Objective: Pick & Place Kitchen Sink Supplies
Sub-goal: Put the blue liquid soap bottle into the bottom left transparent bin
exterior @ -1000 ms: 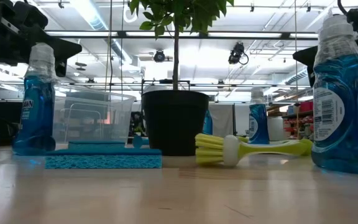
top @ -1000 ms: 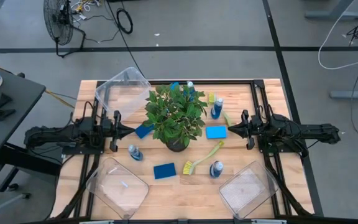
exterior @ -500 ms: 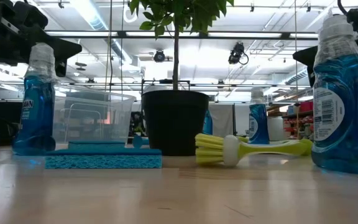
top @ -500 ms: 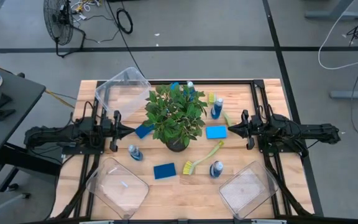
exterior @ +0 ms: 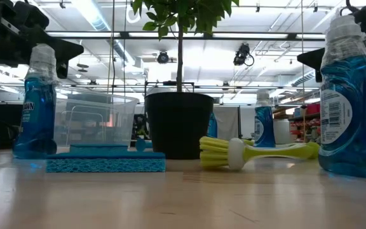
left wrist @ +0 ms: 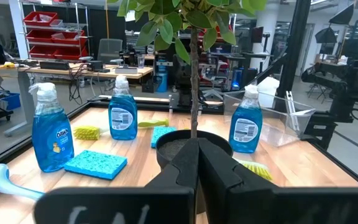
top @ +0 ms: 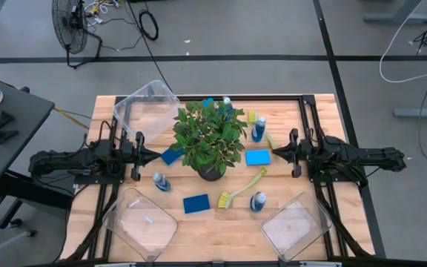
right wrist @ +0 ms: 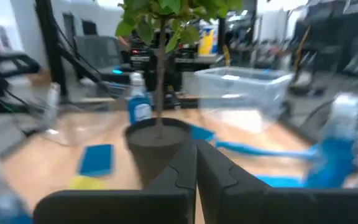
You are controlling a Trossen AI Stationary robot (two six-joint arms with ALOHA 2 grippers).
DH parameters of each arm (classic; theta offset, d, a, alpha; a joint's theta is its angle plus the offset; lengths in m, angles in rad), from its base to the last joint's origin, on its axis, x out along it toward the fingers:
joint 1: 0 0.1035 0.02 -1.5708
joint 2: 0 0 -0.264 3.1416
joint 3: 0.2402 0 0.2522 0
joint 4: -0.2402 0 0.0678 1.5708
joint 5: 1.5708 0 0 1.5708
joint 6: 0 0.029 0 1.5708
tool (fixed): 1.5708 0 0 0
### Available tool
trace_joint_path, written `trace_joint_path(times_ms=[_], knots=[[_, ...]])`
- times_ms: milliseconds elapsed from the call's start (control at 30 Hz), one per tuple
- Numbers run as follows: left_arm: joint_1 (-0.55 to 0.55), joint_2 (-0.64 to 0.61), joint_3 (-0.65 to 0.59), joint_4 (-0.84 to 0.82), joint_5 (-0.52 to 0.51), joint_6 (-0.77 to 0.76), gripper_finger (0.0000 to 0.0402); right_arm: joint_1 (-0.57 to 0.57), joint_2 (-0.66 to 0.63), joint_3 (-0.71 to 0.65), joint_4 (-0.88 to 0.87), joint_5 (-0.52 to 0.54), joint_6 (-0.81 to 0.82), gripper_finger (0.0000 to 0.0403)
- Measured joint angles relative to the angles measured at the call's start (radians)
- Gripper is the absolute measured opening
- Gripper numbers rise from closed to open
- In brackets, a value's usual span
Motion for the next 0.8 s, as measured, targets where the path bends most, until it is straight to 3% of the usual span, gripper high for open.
trace_joint_path(times_ms=[333,667,800], knots=[[0.0,0.0,0.0,0.036,-0.048,-0.131,0.0014,0.0,0.0,0.0,0.011,0.065,-0.218,0.0009],[0.0,0.0,0.0,0.204,-0.056,-0.139,0.0014,0.0,0.0,0.0,0.015,0.059,-0.214,0.0009],[0.0,0.0,0.0,0.31,-0.083,-0.213,0.0014,0.0,0.0,0.0,0.074,0.065,-0.132,0.0009]])
